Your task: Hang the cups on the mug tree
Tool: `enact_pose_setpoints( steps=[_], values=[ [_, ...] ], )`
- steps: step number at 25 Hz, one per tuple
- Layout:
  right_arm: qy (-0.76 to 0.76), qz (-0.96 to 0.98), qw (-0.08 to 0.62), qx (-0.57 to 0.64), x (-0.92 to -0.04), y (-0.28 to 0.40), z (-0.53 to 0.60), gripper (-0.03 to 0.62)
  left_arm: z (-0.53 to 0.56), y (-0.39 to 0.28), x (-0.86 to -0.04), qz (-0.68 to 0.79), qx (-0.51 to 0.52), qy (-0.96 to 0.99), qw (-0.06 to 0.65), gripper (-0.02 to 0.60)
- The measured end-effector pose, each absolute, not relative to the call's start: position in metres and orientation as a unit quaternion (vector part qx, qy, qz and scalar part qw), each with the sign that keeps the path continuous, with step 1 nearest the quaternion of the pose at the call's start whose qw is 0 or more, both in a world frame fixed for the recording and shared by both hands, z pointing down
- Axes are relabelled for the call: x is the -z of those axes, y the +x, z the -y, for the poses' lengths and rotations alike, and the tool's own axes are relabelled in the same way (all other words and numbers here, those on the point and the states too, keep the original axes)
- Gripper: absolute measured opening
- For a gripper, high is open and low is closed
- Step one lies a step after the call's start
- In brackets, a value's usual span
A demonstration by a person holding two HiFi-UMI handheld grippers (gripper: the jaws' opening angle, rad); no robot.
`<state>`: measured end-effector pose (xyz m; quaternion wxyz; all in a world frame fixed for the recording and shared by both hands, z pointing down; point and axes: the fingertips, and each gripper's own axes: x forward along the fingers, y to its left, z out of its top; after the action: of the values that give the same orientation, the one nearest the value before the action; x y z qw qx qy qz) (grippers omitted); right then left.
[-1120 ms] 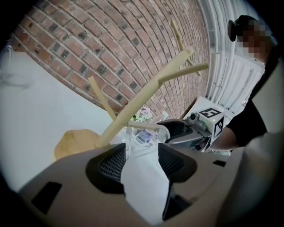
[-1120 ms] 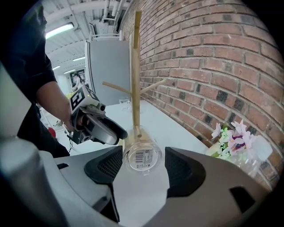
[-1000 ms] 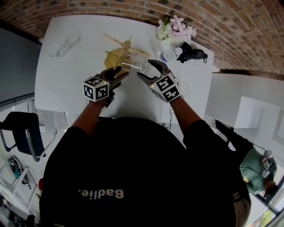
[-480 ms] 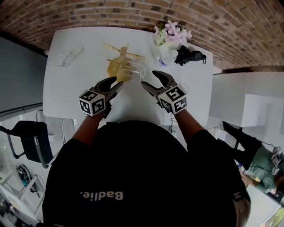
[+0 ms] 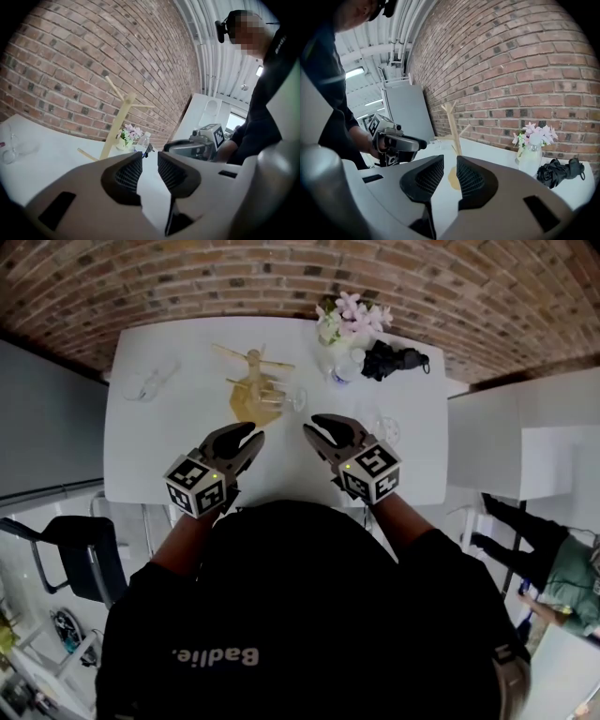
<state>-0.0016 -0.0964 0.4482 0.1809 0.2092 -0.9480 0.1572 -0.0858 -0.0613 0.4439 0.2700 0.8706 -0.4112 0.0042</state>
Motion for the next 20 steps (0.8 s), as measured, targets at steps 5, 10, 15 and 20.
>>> enact_pose_setpoints(
  steps=[5, 10, 15, 20],
  values=[
    [0.211, 0.954, 0.147, -0.154, -0.424, -0.004, 0.083, 0.046, 0.056, -0.073, -0.410, 0.401, -0.007, 0.885, 0.236, 0.066],
    [0.211, 0.958, 0.123, -0.152, -0.405, -0.003, 0.076, 0.036, 0.052, -0.062, -0.387, 0.392, -0.019, 0.896, 0.207, 0.038],
    [0.210, 0.960, 0.109, -0.149, -0.400, 0.000, 0.070, 0.031, 0.051, -0.057, -0.375, 0.401, -0.024, 0.898, 0.180, 0.017],
    [0.209, 0.959, 0.111, -0.155, -0.406, 0.001, 0.065, 0.029, 0.049, -0.052, -0.383, 0.408, -0.031, 0.895, 0.179, 0.003]
  ],
)
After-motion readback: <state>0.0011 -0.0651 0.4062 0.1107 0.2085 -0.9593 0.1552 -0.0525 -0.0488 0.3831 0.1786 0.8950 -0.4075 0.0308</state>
